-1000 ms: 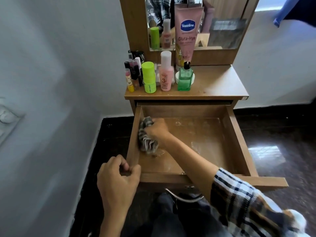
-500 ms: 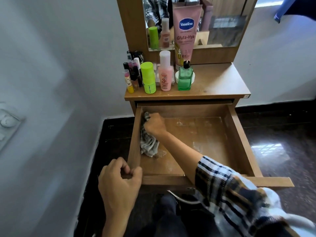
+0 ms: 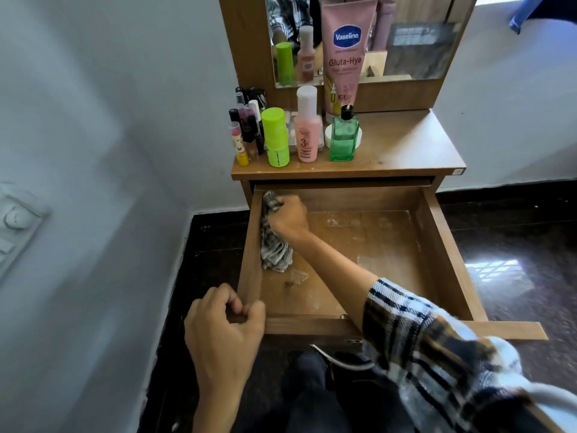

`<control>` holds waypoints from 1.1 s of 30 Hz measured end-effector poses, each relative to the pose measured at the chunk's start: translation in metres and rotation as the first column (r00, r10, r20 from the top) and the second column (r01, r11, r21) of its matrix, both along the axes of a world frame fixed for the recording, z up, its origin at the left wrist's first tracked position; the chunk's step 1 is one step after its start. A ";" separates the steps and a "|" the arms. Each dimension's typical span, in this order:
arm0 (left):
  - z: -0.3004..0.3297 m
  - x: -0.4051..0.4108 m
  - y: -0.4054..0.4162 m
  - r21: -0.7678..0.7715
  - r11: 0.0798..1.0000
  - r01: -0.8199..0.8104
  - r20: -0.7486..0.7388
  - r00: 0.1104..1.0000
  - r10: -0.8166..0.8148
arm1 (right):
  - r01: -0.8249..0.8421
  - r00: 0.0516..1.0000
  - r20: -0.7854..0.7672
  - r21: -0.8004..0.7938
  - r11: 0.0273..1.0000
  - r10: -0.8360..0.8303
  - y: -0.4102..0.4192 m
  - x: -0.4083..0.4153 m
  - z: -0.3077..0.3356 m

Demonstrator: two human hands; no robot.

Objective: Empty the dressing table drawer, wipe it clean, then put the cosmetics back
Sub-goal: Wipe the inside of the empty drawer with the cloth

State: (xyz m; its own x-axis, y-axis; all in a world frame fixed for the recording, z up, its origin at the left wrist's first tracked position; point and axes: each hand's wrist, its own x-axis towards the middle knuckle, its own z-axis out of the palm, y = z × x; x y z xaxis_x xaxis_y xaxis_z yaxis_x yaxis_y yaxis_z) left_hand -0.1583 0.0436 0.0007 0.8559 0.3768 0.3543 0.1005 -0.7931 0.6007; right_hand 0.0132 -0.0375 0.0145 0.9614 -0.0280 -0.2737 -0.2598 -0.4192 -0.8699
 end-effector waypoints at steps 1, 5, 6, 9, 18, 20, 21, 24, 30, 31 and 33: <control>0.000 0.000 0.000 0.003 1.000 0.003 0.002 1.000 -0.003 | -0.021 0.999 -0.032 -0.028 0.999 0.020 0.000 -0.005 -0.001; 0.001 0.000 0.000 0.019 1.000 0.004 0.005 1.000 -0.004 | -0.335 0.927 -0.219 -0.123 0.934 0.304 -0.009 -0.040 0.019; 0.000 0.000 0.000 0.020 1.000 0.004 0.003 1.000 -0.004 | -0.383 0.903 -0.257 -0.124 0.916 0.343 -0.012 -0.050 0.024; 0.000 0.000 0.001 0.026 1.000 0.014 0.011 1.000 -0.014 | -0.336 0.908 -0.275 -0.021 0.942 0.318 -0.017 -0.057 0.029; 0.001 -0.001 0.000 0.015 1.000 0.026 0.018 0.999 -0.026 | -0.157 0.967 -0.195 0.067 0.985 0.167 -0.014 -0.042 0.012; -0.001 -0.001 0.001 0.016 1.000 0.026 0.021 0.999 -0.027 | -0.349 0.907 -0.272 -0.062 0.935 0.321 -0.014 -0.051 0.012; -0.001 -0.001 0.002 0.018 0.999 0.028 0.023 0.999 -0.029 | -0.440 0.867 -0.311 -0.113 0.891 0.389 -0.014 -0.056 0.012; -0.002 -0.001 0.002 0.024 0.999 0.038 0.027 0.999 -0.038 | -0.508 0.836 -0.318 -0.140 0.850 0.447 -0.014 -0.061 0.012; -0.002 0.003 0.003 0.019 0.999 0.039 0.037 0.999 -0.039 | -0.224 0.921 -0.301 0.115 0.968 0.249 -0.013 -0.052 0.010; -0.002 0.003 0.003 0.013 0.999 0.042 0.040 0.998 -0.042 | -0.173 0.933 -0.295 0.133 0.976 0.205 -0.014 -0.052 0.007; -0.003 0.001 0.003 0.006 0.999 0.046 0.043 0.998 -0.046 | -0.196 0.936 -0.283 0.074 0.978 0.209 -0.013 -0.056 0.004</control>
State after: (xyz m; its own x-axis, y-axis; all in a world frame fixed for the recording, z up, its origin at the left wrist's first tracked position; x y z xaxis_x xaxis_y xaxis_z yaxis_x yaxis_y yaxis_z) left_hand -0.1573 0.0461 -0.0021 0.8561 0.3356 0.3929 0.0380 -0.7992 0.5998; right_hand -0.0425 -0.0508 0.0182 0.8253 0.1774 -0.5361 -0.4154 -0.4523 -0.7892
